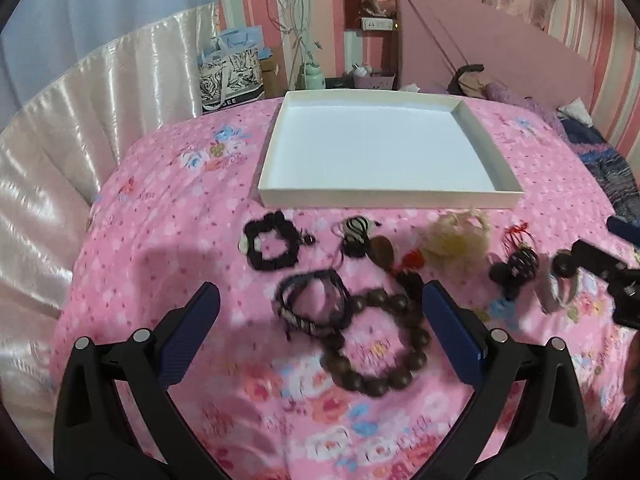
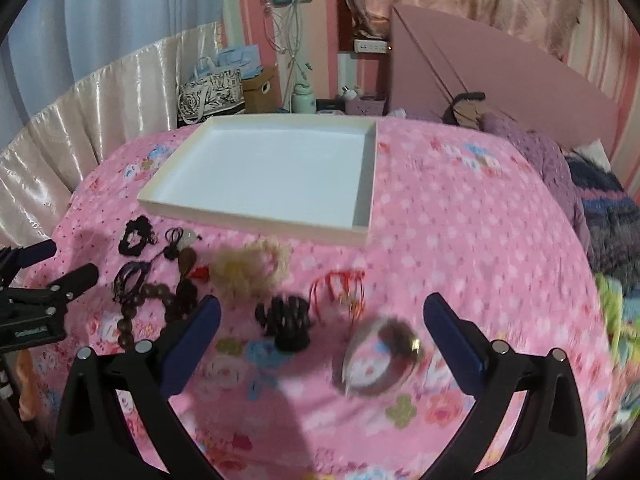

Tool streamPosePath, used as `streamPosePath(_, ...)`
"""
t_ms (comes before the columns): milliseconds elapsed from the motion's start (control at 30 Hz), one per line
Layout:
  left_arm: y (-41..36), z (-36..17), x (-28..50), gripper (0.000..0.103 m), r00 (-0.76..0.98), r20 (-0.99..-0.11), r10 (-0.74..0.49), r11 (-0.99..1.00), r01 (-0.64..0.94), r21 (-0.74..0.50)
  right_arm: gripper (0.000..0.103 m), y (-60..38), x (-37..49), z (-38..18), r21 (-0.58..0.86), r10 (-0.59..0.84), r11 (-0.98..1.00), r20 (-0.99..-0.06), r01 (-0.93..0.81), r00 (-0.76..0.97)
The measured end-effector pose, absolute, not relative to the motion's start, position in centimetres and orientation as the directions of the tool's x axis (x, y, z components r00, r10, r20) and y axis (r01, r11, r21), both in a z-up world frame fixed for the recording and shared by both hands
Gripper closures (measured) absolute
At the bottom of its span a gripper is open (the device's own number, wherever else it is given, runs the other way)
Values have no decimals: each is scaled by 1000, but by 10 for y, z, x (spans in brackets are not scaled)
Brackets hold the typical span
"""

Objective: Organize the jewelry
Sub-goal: 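Move the left tool toward the black cord hair tie while the right tool approaches the red string charm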

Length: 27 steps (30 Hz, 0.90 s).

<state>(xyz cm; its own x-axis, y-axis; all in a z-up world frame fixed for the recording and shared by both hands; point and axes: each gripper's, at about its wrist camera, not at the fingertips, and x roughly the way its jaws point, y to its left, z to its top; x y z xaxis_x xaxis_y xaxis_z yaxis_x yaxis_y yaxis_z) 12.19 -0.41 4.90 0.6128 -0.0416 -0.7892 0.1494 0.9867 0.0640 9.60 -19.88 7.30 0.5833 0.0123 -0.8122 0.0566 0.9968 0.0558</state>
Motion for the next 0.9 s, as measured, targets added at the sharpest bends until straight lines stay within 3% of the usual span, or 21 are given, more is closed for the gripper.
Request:
streamPosePath(200,-11,40,155,4,567,-821,-64,983,180,47,3,-209,134,61,75,31,995,-861,68,507)
streamPosePath(333,-13,30,171,6,543,-835,-82,983,182,22,23,-216,148,41,52,7,995,-895,89,446)
streamPosePath(600,-19,13,193,18,488,-868,-96,981,195,1,24,-218,156,26,24,-17,995,-910,94,415)
streamPosePath(700,-16,11,199,20,474,-873,-112,982,188,-24,31,-219,159,22,10,-27,996,-917,91,398)
streamPosePath(800,-16,6,206,31,442,-888,-128,981,189,-47,32,-220,163,17,17,-19,996,-927,92,376)
streamPosePath(900,-16,-1,210,36,414,-901,-130,980,190,-54,32,-221,164,12,12,-19,996,-936,85,351)
